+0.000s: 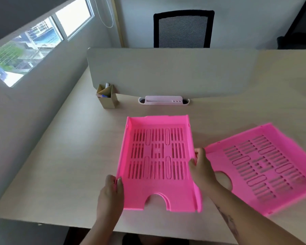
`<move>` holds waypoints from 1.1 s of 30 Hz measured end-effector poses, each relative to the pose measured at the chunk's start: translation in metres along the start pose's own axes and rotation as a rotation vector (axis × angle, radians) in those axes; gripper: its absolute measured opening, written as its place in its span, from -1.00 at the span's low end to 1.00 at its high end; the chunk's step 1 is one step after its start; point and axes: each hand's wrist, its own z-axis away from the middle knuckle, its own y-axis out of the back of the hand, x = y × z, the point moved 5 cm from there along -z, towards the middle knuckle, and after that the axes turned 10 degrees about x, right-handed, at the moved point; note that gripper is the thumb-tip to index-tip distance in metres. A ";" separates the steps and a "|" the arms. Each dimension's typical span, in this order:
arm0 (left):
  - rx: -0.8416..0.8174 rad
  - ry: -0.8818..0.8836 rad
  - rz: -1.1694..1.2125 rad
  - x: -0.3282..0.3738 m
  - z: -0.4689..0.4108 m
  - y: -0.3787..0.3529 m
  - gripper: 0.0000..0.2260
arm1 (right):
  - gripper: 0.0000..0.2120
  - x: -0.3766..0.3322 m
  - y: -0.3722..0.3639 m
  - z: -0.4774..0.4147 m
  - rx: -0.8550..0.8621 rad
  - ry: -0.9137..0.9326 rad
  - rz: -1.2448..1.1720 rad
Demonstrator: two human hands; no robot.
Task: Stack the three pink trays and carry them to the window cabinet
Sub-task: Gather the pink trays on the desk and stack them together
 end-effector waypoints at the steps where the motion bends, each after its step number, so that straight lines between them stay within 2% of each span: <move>1: -0.002 0.005 -0.005 -0.001 -0.001 0.001 -0.78 | -0.85 -0.001 -0.001 0.000 0.002 0.005 0.003; 9: -0.027 -0.021 -0.035 -0.006 -0.012 0.004 -0.78 | -0.73 -0.007 -0.007 0.005 0.044 0.001 0.009; 21: -0.048 0.007 0.086 -0.019 -0.005 0.013 -0.76 | -0.74 -0.011 -0.019 0.013 0.074 -0.020 -0.029; 27: -0.083 -0.008 0.130 -0.023 -0.007 0.017 -0.76 | -0.75 -0.016 -0.029 0.006 0.031 -0.021 -0.009; 33: -0.155 0.018 0.173 -0.020 -0.020 0.008 -0.77 | -0.67 -0.013 -0.029 0.000 0.056 -0.053 0.070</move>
